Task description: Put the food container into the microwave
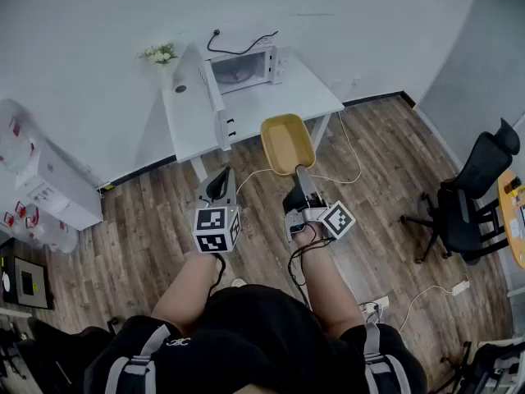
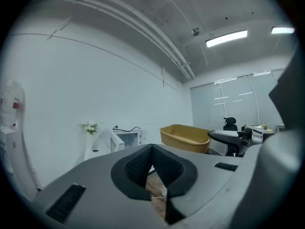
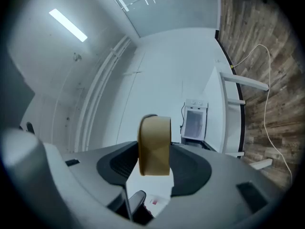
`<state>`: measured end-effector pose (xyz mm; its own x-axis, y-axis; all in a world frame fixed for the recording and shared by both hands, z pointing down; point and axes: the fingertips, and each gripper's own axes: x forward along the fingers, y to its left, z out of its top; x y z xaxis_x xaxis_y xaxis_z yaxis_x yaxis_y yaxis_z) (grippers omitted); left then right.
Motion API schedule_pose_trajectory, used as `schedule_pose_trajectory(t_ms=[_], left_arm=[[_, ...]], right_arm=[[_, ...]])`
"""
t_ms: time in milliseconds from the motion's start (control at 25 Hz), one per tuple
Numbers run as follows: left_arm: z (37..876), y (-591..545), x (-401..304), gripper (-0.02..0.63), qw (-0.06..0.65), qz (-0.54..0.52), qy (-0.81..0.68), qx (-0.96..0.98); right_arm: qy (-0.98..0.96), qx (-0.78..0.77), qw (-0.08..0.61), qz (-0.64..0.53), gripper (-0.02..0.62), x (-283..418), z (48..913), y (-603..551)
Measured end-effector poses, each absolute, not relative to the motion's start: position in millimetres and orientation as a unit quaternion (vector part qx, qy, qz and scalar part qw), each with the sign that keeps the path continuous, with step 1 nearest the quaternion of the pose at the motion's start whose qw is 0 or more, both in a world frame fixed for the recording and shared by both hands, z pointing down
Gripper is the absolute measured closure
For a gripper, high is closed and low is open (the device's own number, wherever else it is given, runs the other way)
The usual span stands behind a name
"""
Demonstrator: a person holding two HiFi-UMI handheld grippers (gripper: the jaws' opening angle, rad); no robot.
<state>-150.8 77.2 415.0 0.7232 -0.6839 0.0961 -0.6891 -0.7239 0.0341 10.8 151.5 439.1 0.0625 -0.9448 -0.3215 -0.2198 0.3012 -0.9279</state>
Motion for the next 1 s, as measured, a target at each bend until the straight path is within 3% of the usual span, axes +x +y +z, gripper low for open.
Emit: schedule_pose_trajectory(t_ms=[1000], left_arm=[[429.3,5.9,-141.9,0.594,0.032,0.041,-0.335,0.941]], right_arm=[[0.585,-0.499,0.553,-0.322,0.387,11.7,451.6,80.6]])
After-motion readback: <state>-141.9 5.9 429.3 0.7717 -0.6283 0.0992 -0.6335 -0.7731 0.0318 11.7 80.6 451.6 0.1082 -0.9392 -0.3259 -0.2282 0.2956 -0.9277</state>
